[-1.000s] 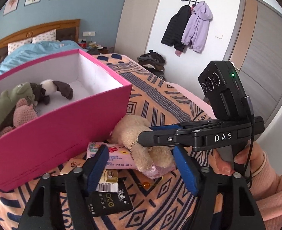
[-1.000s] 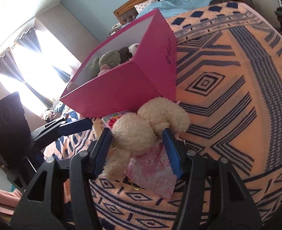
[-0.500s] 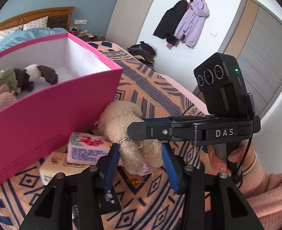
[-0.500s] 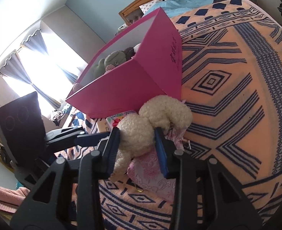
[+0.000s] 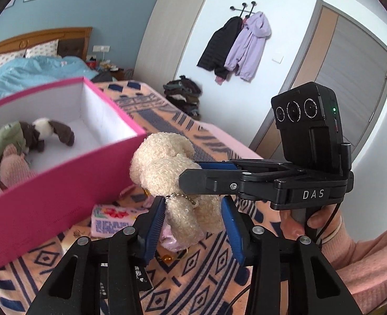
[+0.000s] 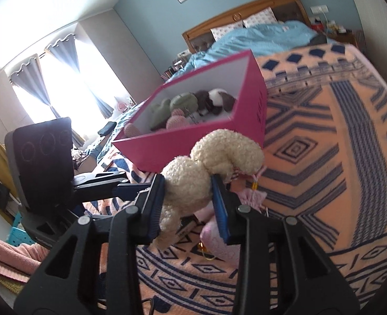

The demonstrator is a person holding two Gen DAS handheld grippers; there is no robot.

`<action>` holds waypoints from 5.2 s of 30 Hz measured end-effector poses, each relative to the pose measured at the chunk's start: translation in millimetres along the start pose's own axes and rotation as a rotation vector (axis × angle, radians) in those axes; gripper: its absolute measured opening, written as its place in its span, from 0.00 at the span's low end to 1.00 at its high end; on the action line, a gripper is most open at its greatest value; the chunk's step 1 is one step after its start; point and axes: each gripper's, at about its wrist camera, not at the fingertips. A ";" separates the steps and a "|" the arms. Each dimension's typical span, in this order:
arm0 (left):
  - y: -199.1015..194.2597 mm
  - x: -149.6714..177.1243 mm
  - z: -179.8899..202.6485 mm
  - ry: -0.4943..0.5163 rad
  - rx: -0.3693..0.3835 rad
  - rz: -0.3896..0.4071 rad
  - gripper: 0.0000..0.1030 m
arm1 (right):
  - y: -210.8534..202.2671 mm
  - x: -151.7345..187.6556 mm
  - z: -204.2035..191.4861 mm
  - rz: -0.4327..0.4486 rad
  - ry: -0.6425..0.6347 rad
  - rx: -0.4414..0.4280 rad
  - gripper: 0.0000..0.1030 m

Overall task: Organize objects
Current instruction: 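Carry the cream dog over the box and release it inside with the right gripper, then lower the right gripper onto the pink drawstring pouch and close on it, then lift the pink pouch over the box rim and release it inside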

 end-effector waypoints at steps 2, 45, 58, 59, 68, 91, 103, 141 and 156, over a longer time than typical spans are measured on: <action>-7.1 -3.9 3.0 0.011 -0.001 0.020 0.43 | -3.9 -8.3 -6.0 0.014 -0.027 0.002 0.37; 33.4 -109.2 -89.6 -0.095 -0.316 0.052 0.43 | 114.1 -115.3 38.6 -0.132 -0.126 0.095 0.44; 7.4 -88.7 -74.0 -0.059 -0.310 0.133 0.54 | 87.2 -100.9 29.0 -0.090 -0.143 0.108 0.47; 4.8 -88.6 -72.1 -0.056 -0.309 0.142 0.55 | 82.1 -99.9 26.0 -0.079 -0.143 0.101 0.47; -18.8 -64.0 -43.5 0.015 -0.288 0.184 0.58 | 43.4 -82.8 1.9 0.001 -0.153 0.043 0.51; 2.1 -4.6 -54.8 -0.058 -0.230 0.057 0.58 | 39.1 15.5 17.1 -0.140 0.032 0.020 0.51; 11.3 7.6 -64.5 -0.089 -0.243 0.018 0.58 | 47.9 20.3 6.6 -0.161 0.014 0.010 0.51; 17.8 17.0 -42.5 -0.042 -0.244 0.005 0.58 | 48.2 33.9 39.0 -0.228 0.018 0.122 0.36; 13.9 22.1 -22.1 -0.014 -0.189 -0.007 0.58 | 11.4 28.1 34.5 -0.135 0.046 0.132 0.34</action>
Point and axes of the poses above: each gripper's, at about its wrist camera, not at the fingertips, and y roughly the way its jaws point, z to its right, x to its underside, and after that the axes turned 15 degrees about -y, right-handed
